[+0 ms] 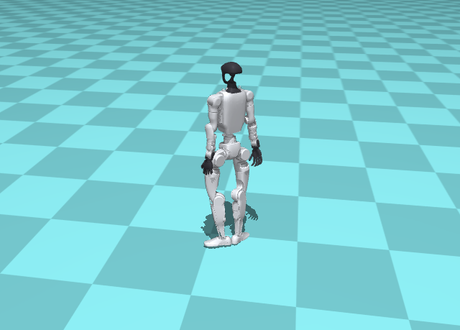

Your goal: In place motions

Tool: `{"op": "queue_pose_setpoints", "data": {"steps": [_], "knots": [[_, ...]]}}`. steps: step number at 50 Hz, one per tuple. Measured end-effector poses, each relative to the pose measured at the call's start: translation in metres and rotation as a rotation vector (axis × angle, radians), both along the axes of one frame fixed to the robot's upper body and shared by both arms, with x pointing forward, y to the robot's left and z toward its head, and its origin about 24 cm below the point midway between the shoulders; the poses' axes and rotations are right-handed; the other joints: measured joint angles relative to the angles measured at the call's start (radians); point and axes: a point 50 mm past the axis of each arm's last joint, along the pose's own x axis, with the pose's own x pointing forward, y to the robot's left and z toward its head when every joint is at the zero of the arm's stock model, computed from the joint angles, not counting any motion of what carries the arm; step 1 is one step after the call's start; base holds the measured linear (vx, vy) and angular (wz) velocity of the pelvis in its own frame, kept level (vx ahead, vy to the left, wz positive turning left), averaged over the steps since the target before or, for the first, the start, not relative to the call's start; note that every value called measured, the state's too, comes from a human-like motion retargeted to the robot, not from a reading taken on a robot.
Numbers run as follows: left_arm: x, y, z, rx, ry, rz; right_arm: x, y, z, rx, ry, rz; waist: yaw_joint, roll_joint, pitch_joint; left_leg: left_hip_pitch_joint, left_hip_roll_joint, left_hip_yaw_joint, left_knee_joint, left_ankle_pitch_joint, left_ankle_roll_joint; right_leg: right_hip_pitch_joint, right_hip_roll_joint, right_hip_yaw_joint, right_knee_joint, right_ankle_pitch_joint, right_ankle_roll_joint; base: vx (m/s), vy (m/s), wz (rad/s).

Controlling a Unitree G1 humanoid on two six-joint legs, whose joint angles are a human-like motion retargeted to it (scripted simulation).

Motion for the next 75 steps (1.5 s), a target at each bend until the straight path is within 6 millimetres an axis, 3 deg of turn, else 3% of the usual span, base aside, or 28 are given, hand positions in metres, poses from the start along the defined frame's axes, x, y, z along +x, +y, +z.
{"op": "queue_pose_setpoints", "data": {"steps": [2, 3, 5, 8, 10, 12, 14, 20, 25, 27, 28, 32, 35, 40, 45, 50, 64, 75], "knots": [[-0.011, -0.005, 0.000, -0.018, 0.030, 0.028, 0.001, -0.008, 0.001, -0.026, -0.002, 0.003, 0.029, 0.029, 0.000, -0.019, -0.033, -0.112, -0.052, 0.013, 0.026, 0.030, 0.005, -0.020, 0.027, 0.036, -0.007, 0.23, 0.43, 0.74], [-0.016, -0.006, 0.000, -0.025, 0.047, 0.032, 0.003, -0.011, 0.002, -0.038, -0.004, -0.003, 0.024, 0.049, -0.004, -0.015, -0.022, -0.089, -0.060, 0.015, 0.027, 0.041, 0.004, -0.036, 0.048, 0.065, -0.014, 0.23, 0.52, 1.10], [-0.022, -0.004, 0.001, -0.026, 0.080, 0.021, 0.009, -0.012, 0.001, -0.056, -0.028, -0.040, 0.014, 0.101, 0.002, -0.036, 0.008, -0.199, -0.062, 0.021, 0.030, 0.068, 0.001, -0.060, 0.111, 0.138, -0.055, 0.14, 0.42, 1.31], [-0.017, 0.002, 0.001, -0.028, 0.085, -0.005, 0.029, -0.011, -0.001, -0.022, -0.122, -0.111, -0.036, 0.214, 0.039, -0.059, 0.116, -0.275, -0.019, -0.004, 0.027, 0.049, -0.072, 0.056, 0.390, 0.217, -0.202, 0.17, 0.37, 1.75], [-0.014, 0.009, 0.002, -0.031, 0.082, -0.030, 0.039, -0.010, -0.001, 0.026, -0.149, -0.112, -0.073, 0.227, 0.056, -0.080, 0.108, -0.356, -0.008, -0.012, 0.037, -0.048, -0.183, 0.249, 0.633, 0.204, -0.256, 0.22, 0.26, 1.68], [-0.011, 0.020, 0.003, -0.021, 0.089, -0.071, 0.045, -0.004, -0.002, 0.048, -0.152, -0.097, -0.081, 0.191, 0.054, -0.089, 0.061, -0.365, -0.024, -0.001, 0.049, -0.207, -0.194, 0.514, 0.732, 0.141, -0.192, 0.13, 0.10, 1.34], [-0.005, 0.029, 0.004, -0.003, 0.090, -0.115, 0.053, 0.003, -0.004, 0.048, -0.171, -0.085, -0.094, 0.171, 0.073, -0.102, 0.039, -0.412, -0.038, 0.018, 0.056, -0.312, -0.111, 0.718, 0.719, 0.109, -0.137, 0.01, 0.03, 1.46], [0.023, 0.043, 0.007, 0.002, 0.040, -0.191, 0.077, 0.011, -0.006, 0.071, -0.237, 0.080, -0.148, 0.149, 0.116, -0.140, 0.009, -0.503, -0.052, 0.054, 0.053, -0.391, -0.029, 0.831, 0.415, 0.030, -0.130, 0.07, -0.06, 1.51], [0.043, 0.030, 0.005, -0.031, -0.036, -0.202, 0.077, 0.009, -0.006, 0.048, -0.243, 0.170, -0.164, 0.088, 0.181, -0.092, -0.085, -0.593, -0.067, 0.070, 0.042, -0.402, 0.019, 1.112, 0.108, 0.024, -0.097, 0.14, -0.08, 1.72], [0.043, 0.023, 0.004, -0.061, -0.041, -0.199, 0.067, 0.010, -0.006, 0.054, -0.208, 0.171, -0.142, 0.079, 0.188, -0.069, -0.100, -0.622, -0.065, 0.069, 0.037, -0.361, 0.018, 1.060, 0.056, 0.018, -0.133, 0.20, -0.12, 1.00], [0.044, 0.021, 0.004, -0.081, -0.039, -0.209, 0.060, 0.011, -0.006, 0.061, -0.182, 0.166, -0.119, 0.060, 0.180, -0.063, -0.121, -0.625, -0.062, 0.067, 0.037, -0.330, -0.035, 0.927, 0.058, 0.016, -0.108, 0.26, -0.14, 0.82], [0.038, 0.012, 0.002, -0.096, -0.026, -0.261, 0.042, 0.016, -0.005, 0.103, -0.089, 0.068, -0.008, 0.052, 0.156, -0.083, -0.110, -0.649, -0.025, 0.077, 0.027, -0.283, -0.065, 0.831, 0.025, 0.021, -0.084, 0.15, -0.15, 0.82], [0.022, 0.006, 0.001, -0.110, -0.004, -0.173, 0.043, 0.018, -0.006, 0.096, -0.102, 0.046, 0.003, 0.044, 0.161, -0.081, -0.099, -0.673, -0.007, 0.086, 0.019, -0.243, -0.047, 0.802, -0.003, 0.019, -0.087, 0.07, -0.16, 0.71], [-0.019, 0.010, 0.003, -0.116, 0.137, -0.137, 0.049, 0.011, -0.006, 0.066, -0.135, 0.081, -0.039, 0.051, 0.107, -0.083, -0.091, -0.651, -0.018, 0.095, 0.015, -0.223, -0.023, 0.763, -0.030, 0.013, -0.095, 0.15, -0.06, 0.35], [-0.039, 0.011, 0.007, -0.121, 0.234, -0.119, 0.059, 0.010, -0.005, 0.083, -0.174, 0.048, -0.042, 0.053, 0.085, -0.075, -0.084, -0.637, -0.036, 0.093, 0.018, -0.217, -0.008, 0.753, -0.033, 0.008, -0.098, 0.03, -0.03, 0.09], [-0.029, 0.011, 0.004, -0.123, 0.188, -0.158, 0.056, 0.010, -0.005, 0.073, -0.172, 0.005, -0.039, 0.057, 0.067, -0.070, -0.085, -0.662, -0.036, 0.070, 0.025, -0.210, 0.005, 0.763, -0.040, -0.003, -0.098, 0.04, 0.02, -0.10], [0.011, 0.011, 0.001, -0.119, 0.045, -0.206, 0.011, 0.025, -0.004, 0.077, 0.012, 0.057, -0.045, 0.057, 0.025, -0.027, -0.085, -0.645, -0.068, 0.072, 0.029, -0.197, 0.030, 0.784, -0.044, 0.001, -0.103, 0.03, 0.01, -0.11], [-0.004, 0.012, 0.002, -0.127, 0.103, -0.209, 0.011, 0.022, -0.003, 0.075, 0.020, 0.091, -0.073, 0.061, 0.019, -0.004, -0.082, -0.617, -0.085, 0.076, 0.030, -0.214, 0.039, 0.816, -0.034, 0.015, -0.105, 0.00, 0.00, -0.18]]}}
